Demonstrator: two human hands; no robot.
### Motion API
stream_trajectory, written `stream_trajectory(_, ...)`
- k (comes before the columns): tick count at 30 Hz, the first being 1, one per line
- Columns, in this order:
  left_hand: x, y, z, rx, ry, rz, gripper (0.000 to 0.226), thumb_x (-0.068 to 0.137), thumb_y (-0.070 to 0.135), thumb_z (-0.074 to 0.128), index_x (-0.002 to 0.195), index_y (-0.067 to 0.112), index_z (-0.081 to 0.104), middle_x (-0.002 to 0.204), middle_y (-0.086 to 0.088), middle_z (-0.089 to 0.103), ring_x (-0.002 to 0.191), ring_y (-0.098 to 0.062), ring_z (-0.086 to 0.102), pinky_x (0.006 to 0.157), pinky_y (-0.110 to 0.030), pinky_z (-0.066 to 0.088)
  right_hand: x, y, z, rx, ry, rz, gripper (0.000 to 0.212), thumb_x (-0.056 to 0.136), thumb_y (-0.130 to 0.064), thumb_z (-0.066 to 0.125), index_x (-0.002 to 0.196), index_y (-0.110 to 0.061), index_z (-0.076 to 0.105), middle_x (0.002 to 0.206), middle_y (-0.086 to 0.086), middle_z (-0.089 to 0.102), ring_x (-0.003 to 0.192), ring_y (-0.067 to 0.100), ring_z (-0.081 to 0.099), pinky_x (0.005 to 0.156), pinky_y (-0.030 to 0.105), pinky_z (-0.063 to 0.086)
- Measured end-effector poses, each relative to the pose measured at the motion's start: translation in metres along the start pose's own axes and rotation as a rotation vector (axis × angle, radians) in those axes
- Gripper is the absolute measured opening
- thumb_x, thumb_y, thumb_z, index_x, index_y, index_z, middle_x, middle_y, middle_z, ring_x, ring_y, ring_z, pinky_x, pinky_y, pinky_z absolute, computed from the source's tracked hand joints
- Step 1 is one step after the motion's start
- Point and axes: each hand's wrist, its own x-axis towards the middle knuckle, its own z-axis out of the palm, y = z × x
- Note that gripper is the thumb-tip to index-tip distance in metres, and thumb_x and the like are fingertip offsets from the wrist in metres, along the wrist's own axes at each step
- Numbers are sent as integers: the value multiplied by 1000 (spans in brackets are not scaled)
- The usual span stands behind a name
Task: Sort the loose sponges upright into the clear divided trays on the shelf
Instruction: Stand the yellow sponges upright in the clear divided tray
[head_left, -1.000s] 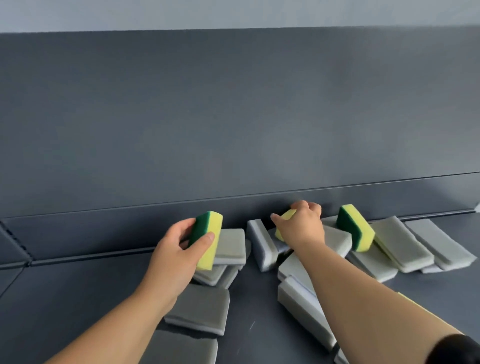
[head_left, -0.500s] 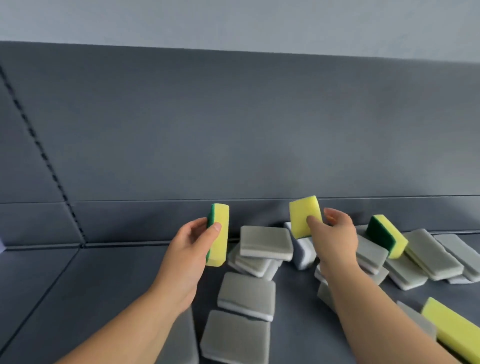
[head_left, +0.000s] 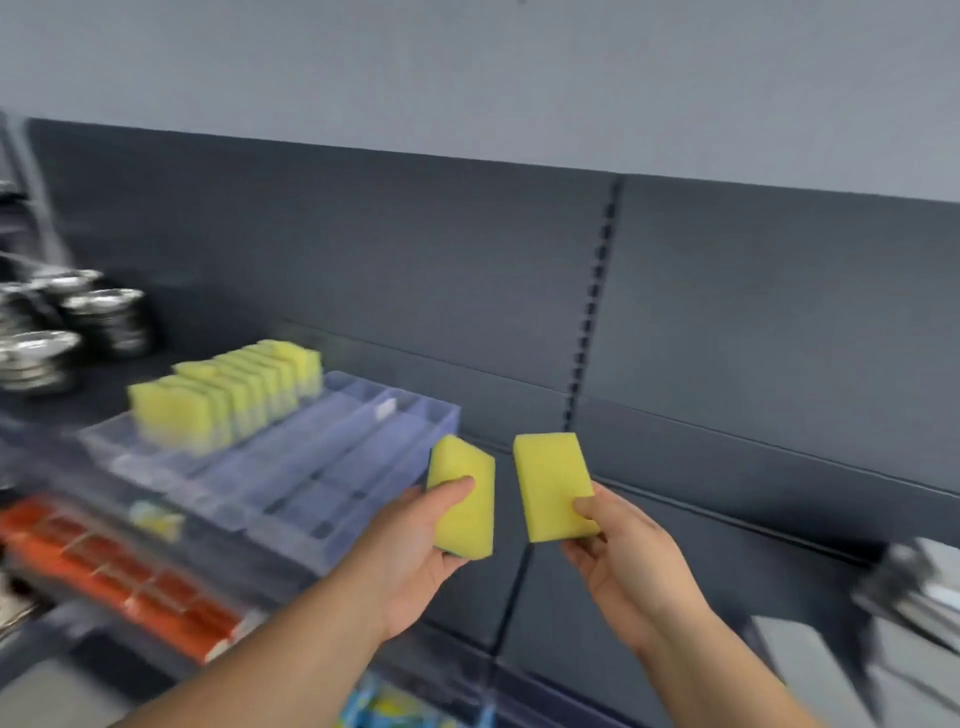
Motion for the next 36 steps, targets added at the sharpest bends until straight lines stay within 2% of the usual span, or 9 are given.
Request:
stream_trajectory(2, -10, 19, -51, -1, 103, 58, 19, 90, 15, 58, 108, 10, 62, 96, -7, 74, 90, -20, 69, 77, -34, 52, 5, 24, 45, 59, -80, 116, 19, 92, -1, 47, 97, -7, 65, 75, 4, 74, 78, 21, 64, 74, 34, 52)
stream_trajectory(4, -19, 35, -99, 8, 198, 117, 21, 93, 15, 55, 112, 9, 61, 104, -7, 72, 98, -20, 66, 86, -34, 50, 9, 44, 84, 122, -163, 245, 15, 90, -3, 46, 89, -6, 60, 73, 7, 70, 73, 24, 61, 72, 38, 53)
stream_trajectory(8, -42, 58, -171, 94, 294, 187, 21, 93, 16, 55, 114, 14, 61, 109, -4, 71, 101, -19, 65, 84, -31, 49, 21, 85, 147, 221, -351, 436, 29, 78, -12, 53, 106, -7, 57, 87, 12, 67, 74, 25, 61, 67, 35, 54)
stream_trajectory(12, -53, 76, -220, 107, 388, 232, 20, 92, 12, 57, 112, 14, 60, 107, -7, 71, 96, -23, 66, 84, -35, 52, 29, 115, 204, 197, -450, 524, 33, 73, -14, 61, 105, -5, 59, 87, 12, 67, 77, 23, 62, 61, 31, 58)
stream_trajectory(19, -17, 121, -273, 211, 517, 296, 31, 88, 12, 62, 118, 19, 58, 108, -4, 71, 102, -24, 66, 96, -41, 48, 81, 127, 270, 221, -447, 514, 24, 90, -4, 46, 112, -2, 54, 98, 20, 69, 83, 30, 66, 63, 39, 61)
stream_trajectory(23, 27, 155, -296, 246, 552, 310, 30, 88, 14, 63, 117, 21, 57, 107, -3, 71, 103, -23, 65, 97, -43, 47, 124, 126, 301, 112, -468, 482, 26, 90, -5, 41, 113, -7, 55, 103, 16, 65, 85, 29, 60, 78, 43, 55)
stream_trajectory(27, 69, 189, -311, 329, 583, 346, 30, 86, 16, 64, 113, 26, 57, 109, -1, 68, 104, -21, 63, 99, -44, 45, 158, 124, 323, -61, -472, 402, 31, 89, -4, 45, 116, -9, 59, 108, 7, 69, 89, 22, 60, 82, 33, 44)
stream_trajectory(30, 94, 211, -323, 345, 550, 391, 34, 86, 13, 65, 117, 23, 57, 112, 2, 67, 105, -17, 62, 96, -36, 46, 176, 122, 335, -65, -485, 404, 34, 87, 6, 46, 117, -3, 59, 112, 12, 69, 91, 24, 64, 83, 34, 51)
stream_trajectory(36, 128, 242, -358, 479, 393, 341, 43, 82, 4, 69, 119, 22, 57, 110, 2, 70, 104, -18, 66, 95, -40, 51, 192, 127, 349, -73, -515, 420, 42, 82, 12, 47, 122, 2, 56, 106, 17, 66, 89, 27, 61, 90, 46, 53)
